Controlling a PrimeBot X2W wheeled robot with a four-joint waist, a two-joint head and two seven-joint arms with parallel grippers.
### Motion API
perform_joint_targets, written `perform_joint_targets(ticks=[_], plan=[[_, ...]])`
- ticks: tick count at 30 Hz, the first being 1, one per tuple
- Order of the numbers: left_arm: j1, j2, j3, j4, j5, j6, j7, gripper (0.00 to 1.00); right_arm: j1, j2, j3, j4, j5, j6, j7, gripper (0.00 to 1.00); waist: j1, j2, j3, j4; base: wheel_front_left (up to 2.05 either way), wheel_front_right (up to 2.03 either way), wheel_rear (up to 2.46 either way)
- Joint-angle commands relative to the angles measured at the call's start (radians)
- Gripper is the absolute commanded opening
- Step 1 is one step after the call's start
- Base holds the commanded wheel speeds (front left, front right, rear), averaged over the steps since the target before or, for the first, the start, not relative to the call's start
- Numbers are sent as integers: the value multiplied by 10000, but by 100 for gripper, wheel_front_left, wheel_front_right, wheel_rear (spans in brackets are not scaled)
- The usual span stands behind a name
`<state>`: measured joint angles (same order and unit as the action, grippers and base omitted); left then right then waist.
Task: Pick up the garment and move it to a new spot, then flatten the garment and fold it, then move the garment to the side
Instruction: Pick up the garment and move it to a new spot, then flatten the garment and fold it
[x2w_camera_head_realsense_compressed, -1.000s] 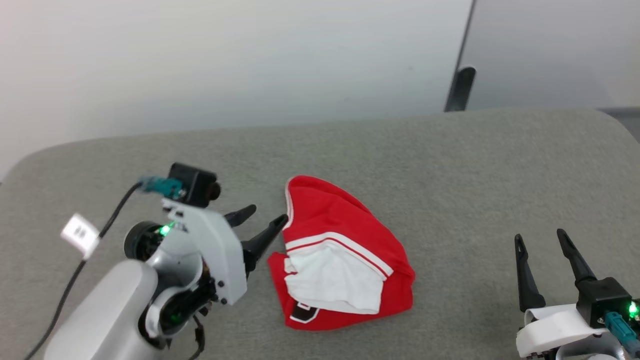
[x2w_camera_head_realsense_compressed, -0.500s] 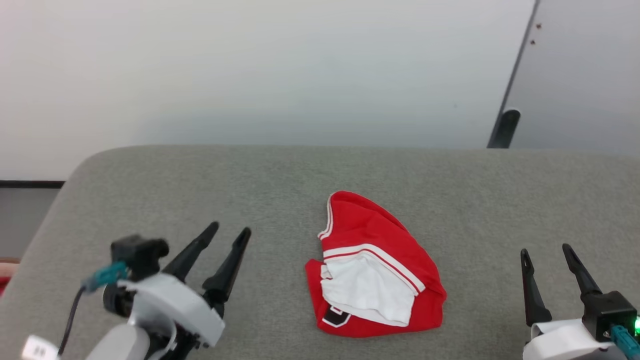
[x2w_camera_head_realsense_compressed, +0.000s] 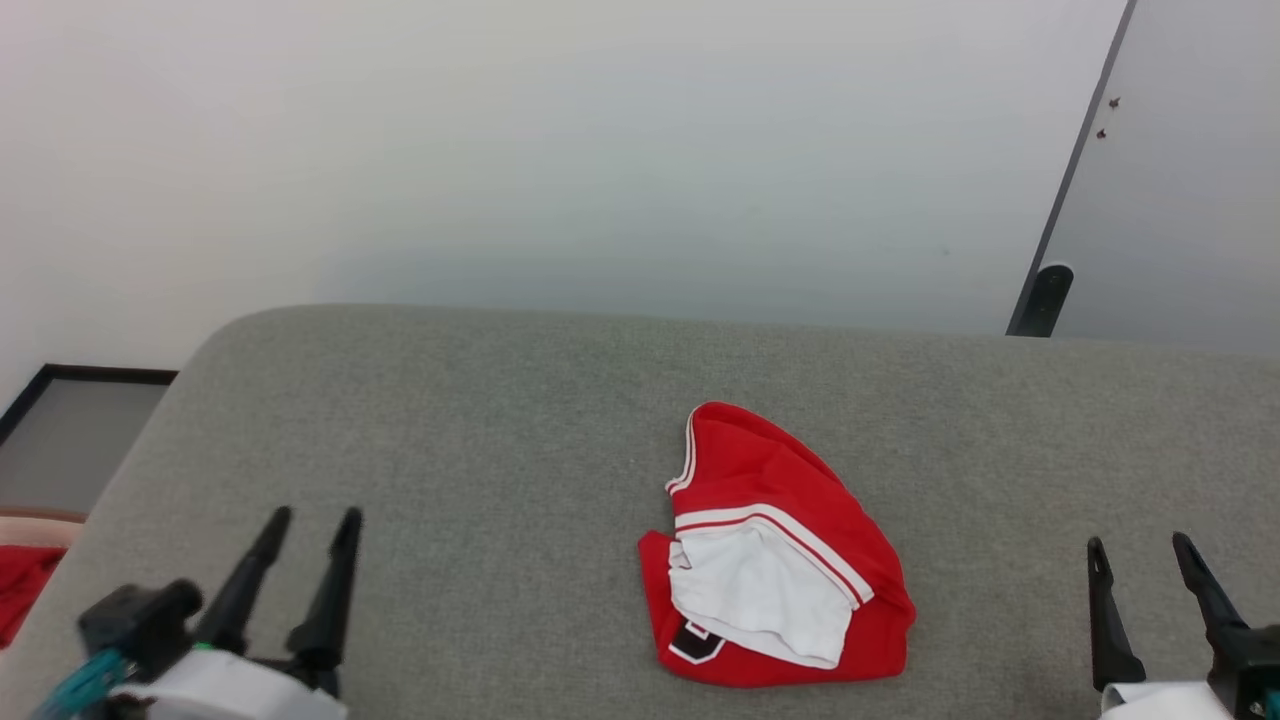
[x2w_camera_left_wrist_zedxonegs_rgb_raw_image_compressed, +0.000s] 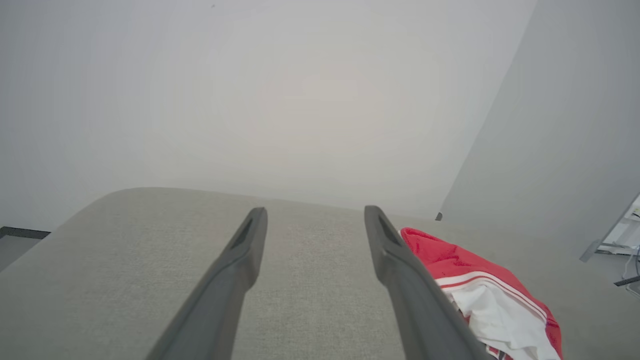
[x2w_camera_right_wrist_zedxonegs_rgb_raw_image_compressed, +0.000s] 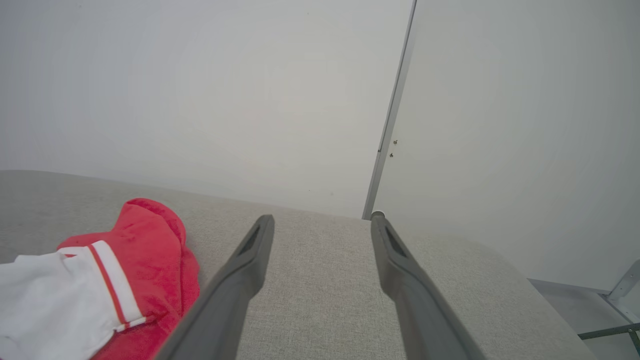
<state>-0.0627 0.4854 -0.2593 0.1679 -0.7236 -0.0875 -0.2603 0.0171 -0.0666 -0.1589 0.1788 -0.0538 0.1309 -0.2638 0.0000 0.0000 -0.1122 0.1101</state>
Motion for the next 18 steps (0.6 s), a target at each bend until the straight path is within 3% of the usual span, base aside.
perform_joint_targets(ticks=[1, 8, 18], plan=[[352, -23, 401, -139, 354, -17, -49, 100, 203, -26, -129, -34, -50, -3, -11, 100, 0, 0, -28, 49, 0, 0, 0], [1116, -501, 1748, -343, 960, -239, -35, 100, 407, -44, -359, -125, -71, -3, -11, 100, 0, 0, 15, 105, 0, 0, 0], [1226, -904, 2320, -453, 1499, -405, -37, 100, 409, 19, -142, -40, -110, -3, -13, 100, 0, 0, 81, 243, 0, 0, 0]])
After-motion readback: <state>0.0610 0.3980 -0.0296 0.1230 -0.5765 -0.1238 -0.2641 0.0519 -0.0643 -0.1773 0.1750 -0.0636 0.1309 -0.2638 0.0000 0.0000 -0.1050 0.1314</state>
